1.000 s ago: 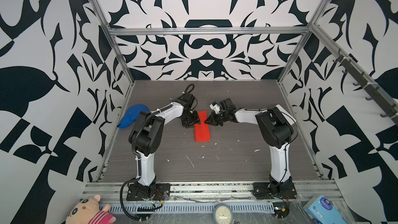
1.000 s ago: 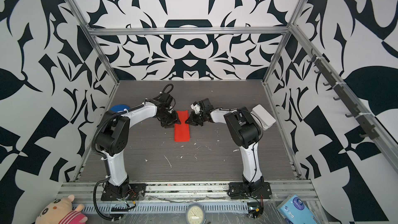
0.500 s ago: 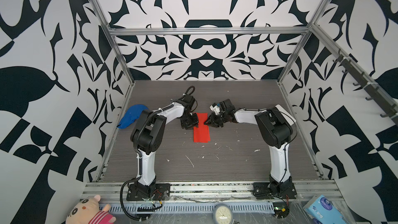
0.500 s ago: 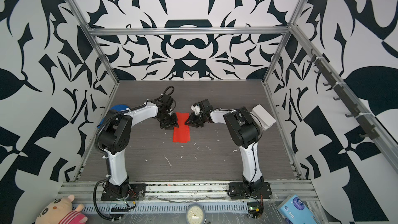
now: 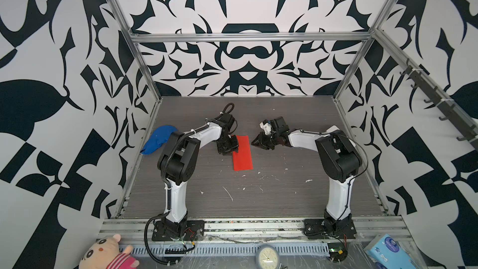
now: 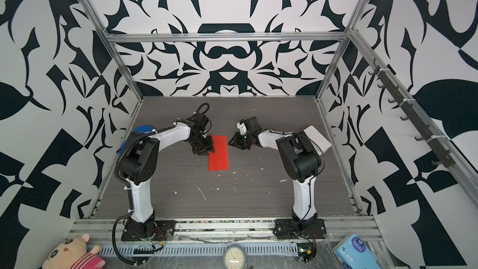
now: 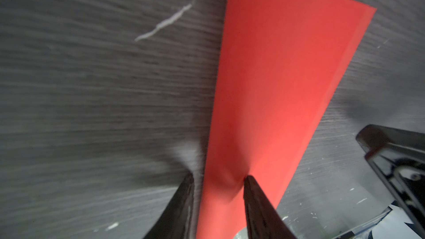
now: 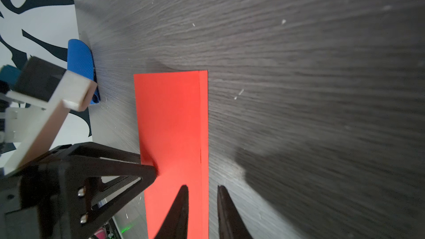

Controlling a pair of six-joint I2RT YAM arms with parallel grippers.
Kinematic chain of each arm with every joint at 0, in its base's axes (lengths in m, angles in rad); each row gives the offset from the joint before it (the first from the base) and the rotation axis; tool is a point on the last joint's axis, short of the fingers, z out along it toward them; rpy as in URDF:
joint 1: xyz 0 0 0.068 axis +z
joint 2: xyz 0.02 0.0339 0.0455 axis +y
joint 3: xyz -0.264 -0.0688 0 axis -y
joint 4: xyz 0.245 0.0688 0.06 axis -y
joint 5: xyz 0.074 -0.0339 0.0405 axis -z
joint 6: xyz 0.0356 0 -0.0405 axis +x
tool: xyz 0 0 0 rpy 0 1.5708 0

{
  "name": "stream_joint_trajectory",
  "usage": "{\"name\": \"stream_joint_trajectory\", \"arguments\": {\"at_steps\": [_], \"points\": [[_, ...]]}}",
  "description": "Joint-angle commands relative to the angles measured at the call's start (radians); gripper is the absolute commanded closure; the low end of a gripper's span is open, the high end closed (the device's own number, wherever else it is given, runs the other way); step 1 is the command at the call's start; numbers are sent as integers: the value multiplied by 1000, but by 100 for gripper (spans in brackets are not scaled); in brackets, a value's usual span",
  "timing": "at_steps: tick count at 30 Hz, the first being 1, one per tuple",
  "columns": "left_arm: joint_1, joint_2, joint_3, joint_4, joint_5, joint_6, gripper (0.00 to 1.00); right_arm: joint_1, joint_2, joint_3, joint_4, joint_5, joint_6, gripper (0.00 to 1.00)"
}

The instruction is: Fold a paper plane with a square sheet of paper (pick it up from the middle)

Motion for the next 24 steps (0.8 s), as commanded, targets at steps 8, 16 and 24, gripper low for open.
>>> {"name": "stream_joint_trajectory", "arguments": {"at_steps": [8,16,24], "points": [[-10,41,49,-68,-18,6,58,4,-15,-15,-1,9,-21,74],[-12,55,60,-93,-12,51,58,4,-9,-17,6,9,-15,74],[-12,79,76,-115,-17,76,60,4,-3,-12,6,9,-11,74]]}}
